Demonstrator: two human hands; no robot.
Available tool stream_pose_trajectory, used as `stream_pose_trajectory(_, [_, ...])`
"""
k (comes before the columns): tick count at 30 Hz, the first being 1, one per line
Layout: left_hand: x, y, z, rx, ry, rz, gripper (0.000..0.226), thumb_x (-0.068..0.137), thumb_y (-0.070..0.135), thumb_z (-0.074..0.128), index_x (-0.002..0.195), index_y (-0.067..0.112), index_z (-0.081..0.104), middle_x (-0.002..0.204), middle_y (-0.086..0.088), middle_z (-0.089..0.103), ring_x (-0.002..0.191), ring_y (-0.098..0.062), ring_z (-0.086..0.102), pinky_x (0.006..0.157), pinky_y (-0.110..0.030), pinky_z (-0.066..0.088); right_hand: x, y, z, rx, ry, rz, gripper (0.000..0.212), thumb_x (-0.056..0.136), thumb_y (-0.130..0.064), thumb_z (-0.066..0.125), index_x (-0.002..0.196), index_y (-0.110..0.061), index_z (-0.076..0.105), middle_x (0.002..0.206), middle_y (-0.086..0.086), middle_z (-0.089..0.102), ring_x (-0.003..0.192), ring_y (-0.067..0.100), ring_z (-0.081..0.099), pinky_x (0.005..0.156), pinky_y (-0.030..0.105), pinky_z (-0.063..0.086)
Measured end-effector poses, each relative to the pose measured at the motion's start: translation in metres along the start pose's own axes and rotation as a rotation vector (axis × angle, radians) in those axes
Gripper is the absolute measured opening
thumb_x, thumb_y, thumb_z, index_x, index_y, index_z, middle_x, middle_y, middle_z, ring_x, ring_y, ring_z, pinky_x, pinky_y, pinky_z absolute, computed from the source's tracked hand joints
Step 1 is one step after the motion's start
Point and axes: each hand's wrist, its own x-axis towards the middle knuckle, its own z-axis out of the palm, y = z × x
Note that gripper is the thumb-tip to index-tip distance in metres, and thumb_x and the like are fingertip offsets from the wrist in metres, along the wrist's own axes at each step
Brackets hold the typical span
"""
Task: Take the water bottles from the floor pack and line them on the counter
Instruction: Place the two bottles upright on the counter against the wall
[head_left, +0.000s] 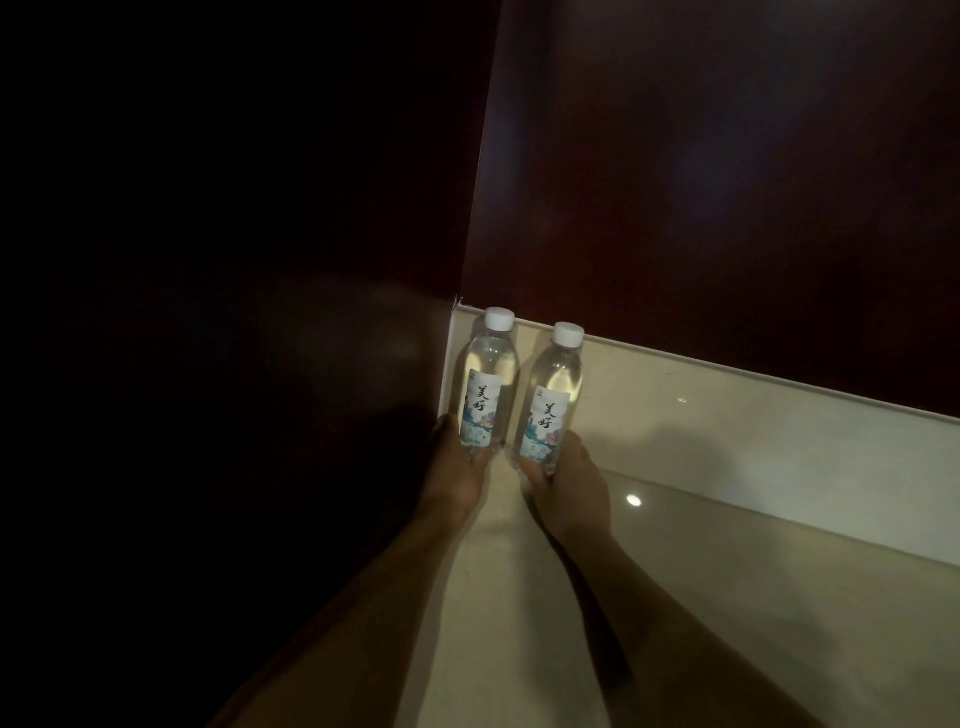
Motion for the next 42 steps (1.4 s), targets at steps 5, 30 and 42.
stream_pose_trajectory(5, [0.002,0.0,0.001,0.067,0.03,-0.057,0.062,0.086,0.03,0.077,0.14,0.018,0.048,0.132,-0.005,0.063,0.122,-0.025,0.062,0.101,-0.048,0.052,0.0,-0.001,-0.001,-0.013,-0.002,0.005,0.043,0.092,-0.04,0.062,0.125,-0.016,0.05,0.118,0.004,0.06,0.103,0.023,0.061,0.076,0.028,0.042])
stream_pose_trajectory(30, [-0.233,0.11,-0.109,0.204,0.189,0.233,0.014,0.093,0.03,0.067,0.097,0.02,0.076,0.081,0.01,0.074,0.077,-0.004,0.07,0.078,-0.03,0.059,-0.15,-0.103,-0.102,0.503,-0.23,-0.05,0.036,0.095,-0.021,0.062,0.129,-0.014,0.055,0.096,-0.003,0.062,0.09,0.019,0.064,0.077,0.026,0.051])
stream_pose_trajectory(42, [-0.407,0.108,-0.217,0.158,0.261,0.422,0.015,0.098,0.021,0.063,0.09,0.021,0.076,0.077,0.014,0.073,0.076,-0.003,0.07,0.07,-0.027,0.054,-0.328,-0.172,-0.146,0.893,-0.293,-0.05,0.008,0.095,-0.02,0.062,0.092,-0.015,0.068,0.08,0.006,0.074,0.072,0.012,0.072,0.065,0.022,0.056])
